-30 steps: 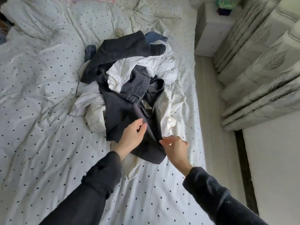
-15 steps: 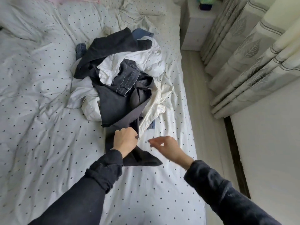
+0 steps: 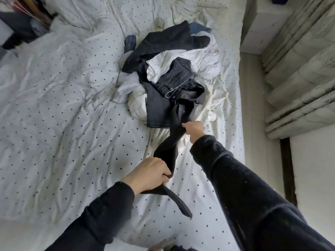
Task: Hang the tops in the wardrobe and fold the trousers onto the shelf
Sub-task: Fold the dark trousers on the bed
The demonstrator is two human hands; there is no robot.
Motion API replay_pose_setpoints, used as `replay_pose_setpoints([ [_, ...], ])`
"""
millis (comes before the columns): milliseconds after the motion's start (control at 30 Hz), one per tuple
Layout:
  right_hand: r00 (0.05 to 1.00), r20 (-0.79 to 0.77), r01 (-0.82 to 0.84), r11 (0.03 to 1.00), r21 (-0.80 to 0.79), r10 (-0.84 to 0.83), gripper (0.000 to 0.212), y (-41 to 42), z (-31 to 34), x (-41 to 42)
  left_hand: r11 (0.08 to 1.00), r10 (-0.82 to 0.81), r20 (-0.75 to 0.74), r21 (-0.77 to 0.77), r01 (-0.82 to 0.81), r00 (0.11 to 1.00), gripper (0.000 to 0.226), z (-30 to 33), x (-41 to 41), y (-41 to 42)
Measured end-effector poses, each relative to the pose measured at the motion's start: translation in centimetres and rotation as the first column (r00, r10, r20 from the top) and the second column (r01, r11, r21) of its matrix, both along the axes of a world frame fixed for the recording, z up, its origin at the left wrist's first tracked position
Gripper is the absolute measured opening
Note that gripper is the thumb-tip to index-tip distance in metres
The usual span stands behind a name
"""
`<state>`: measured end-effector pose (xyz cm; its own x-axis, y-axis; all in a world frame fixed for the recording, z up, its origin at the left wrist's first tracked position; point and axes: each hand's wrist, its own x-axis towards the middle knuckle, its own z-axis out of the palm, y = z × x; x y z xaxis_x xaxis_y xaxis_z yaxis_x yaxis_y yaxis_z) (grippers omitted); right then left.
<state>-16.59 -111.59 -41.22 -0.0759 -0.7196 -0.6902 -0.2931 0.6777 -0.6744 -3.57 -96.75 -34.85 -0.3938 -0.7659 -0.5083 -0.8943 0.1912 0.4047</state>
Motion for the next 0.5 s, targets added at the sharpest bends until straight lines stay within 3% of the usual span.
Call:
replay_pose_setpoints([
  [133, 0.995, -0.082, -0.062, 0.994, -0.089, 0.054, 0.014, 2.9, 0.2, -0.9, 0.941, 0.299, -0.134, 0.205, -0.269, 0.945, 0.038, -0.2, 1.9, -0.8],
  [300, 0.946, -0.221, -0.276, 0.949, -0.156, 0.238, 0.031, 7.8, 1.7, -3.7, 0.791, 0.603, -0.297, 0.102, -0.604, 0.740, 0.035, 0.0, 0.9, -3.7],
  [333, 0.925, -0.239, -0.341, 0.925, -0.171, 0.297, 0.037, 8.5, 2.4, -3.7, 0.748, 0.656, -0.290, 0.121, -0.653, 0.697, 0.039, 0.0, 0.5, -4.4],
  [433, 0.869, -0.280, -0.473, 0.849, -0.235, 0.407, 0.055, 11.2, 4.9, -4.4, 0.702, 0.712, -0.256, 0.228, -0.675, 0.654, 0.076, -0.9, -2.0, -5.8],
  [500, 0.842, -0.275, -0.528, 0.814, -0.243, 0.464, 0.057, 12.6, 5.9, -5.2, 0.657, 0.753, -0.280, 0.272, -0.703, 0.595, 0.082, -1.6, -3.7, -6.3],
])
